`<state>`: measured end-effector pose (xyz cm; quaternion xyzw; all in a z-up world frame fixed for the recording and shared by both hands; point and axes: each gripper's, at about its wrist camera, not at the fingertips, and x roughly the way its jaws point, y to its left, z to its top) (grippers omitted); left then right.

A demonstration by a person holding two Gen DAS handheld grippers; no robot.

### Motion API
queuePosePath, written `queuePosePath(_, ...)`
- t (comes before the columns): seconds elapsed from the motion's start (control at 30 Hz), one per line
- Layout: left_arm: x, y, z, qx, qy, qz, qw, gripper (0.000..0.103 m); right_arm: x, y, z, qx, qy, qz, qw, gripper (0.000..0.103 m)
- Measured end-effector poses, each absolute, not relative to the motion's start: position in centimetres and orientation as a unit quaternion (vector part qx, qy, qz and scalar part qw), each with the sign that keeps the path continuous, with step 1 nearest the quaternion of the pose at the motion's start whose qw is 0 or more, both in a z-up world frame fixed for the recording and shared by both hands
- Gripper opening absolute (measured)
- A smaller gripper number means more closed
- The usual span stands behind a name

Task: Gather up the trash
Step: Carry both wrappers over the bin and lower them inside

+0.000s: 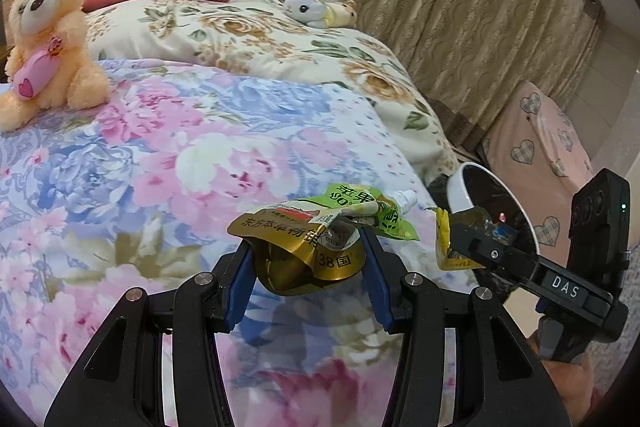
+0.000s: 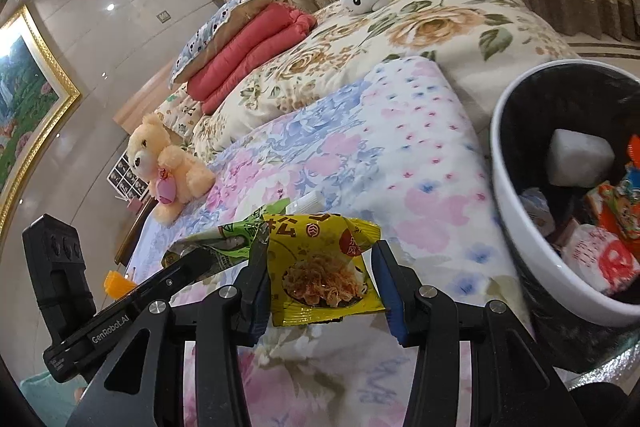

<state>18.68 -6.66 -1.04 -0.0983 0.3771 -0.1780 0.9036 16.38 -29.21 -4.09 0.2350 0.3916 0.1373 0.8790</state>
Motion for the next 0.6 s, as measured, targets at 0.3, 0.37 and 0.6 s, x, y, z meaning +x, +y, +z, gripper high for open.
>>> queuePosePath(0.3, 17.7, -8.6, -0.2, -0.086, 0.373, -0.193, 0.903, 0.048, 14.9, -30.5, -3.7, 0.244, 0.384, 0.131, 0.881, 0.047)
queuePosePath(0.37, 17.6, -8.9, -0.1, -0.085, 0.372, -0.196, 0.903, 0.048, 14.6, -30.8, -3.5, 0.246, 0.381, 0.129, 0.882, 0.047)
queuePosePath(0.6, 17.2, -9.9, 0.4, -0.081, 0.37, -0.204, 0.903, 0.048, 13.7, -32.1, -2.9, 0.25, 0.371, 0.123, 0.886, 0.047)
